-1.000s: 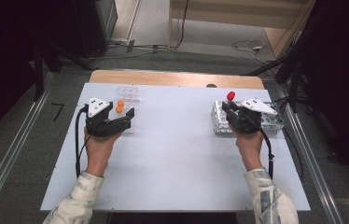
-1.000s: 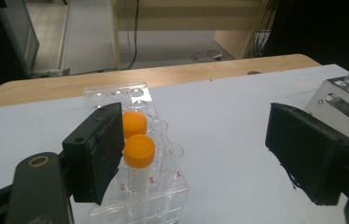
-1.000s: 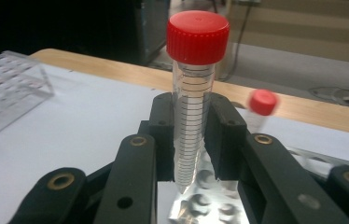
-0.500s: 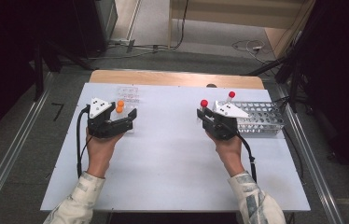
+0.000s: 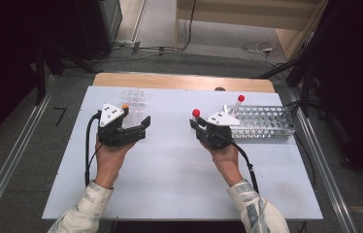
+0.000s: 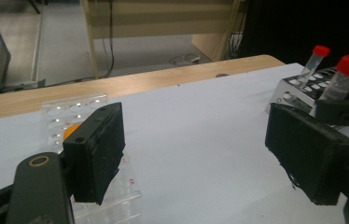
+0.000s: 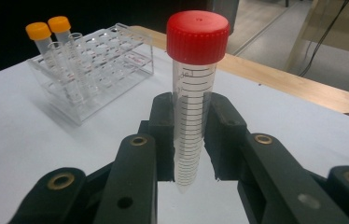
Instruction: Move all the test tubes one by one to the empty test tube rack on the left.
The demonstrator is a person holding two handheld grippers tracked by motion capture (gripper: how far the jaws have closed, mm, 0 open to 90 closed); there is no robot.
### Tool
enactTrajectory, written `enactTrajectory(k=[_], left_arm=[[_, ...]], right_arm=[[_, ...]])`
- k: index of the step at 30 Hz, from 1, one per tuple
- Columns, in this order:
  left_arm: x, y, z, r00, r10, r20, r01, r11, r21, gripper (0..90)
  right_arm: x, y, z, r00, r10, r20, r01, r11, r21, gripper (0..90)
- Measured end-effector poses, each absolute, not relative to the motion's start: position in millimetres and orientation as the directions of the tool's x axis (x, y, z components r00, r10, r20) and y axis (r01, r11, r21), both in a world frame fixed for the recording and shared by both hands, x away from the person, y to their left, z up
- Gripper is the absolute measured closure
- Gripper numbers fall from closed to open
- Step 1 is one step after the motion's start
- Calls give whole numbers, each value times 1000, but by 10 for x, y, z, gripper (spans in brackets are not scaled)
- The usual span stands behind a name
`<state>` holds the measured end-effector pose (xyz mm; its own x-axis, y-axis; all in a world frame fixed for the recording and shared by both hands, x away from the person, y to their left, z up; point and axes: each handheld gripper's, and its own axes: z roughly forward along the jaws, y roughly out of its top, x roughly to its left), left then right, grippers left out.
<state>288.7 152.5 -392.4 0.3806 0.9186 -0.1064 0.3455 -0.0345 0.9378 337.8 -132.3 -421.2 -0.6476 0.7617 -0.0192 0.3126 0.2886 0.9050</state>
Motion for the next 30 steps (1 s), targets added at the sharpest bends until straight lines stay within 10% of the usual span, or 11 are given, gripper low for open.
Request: enactTrajectory(k=[30], left_arm=[[2853,1175,-4017,520,845,-126,386,-101,917,204]], right_arm=[[3104,-685,-4397,-766,642,-12,285,357,890,709]])
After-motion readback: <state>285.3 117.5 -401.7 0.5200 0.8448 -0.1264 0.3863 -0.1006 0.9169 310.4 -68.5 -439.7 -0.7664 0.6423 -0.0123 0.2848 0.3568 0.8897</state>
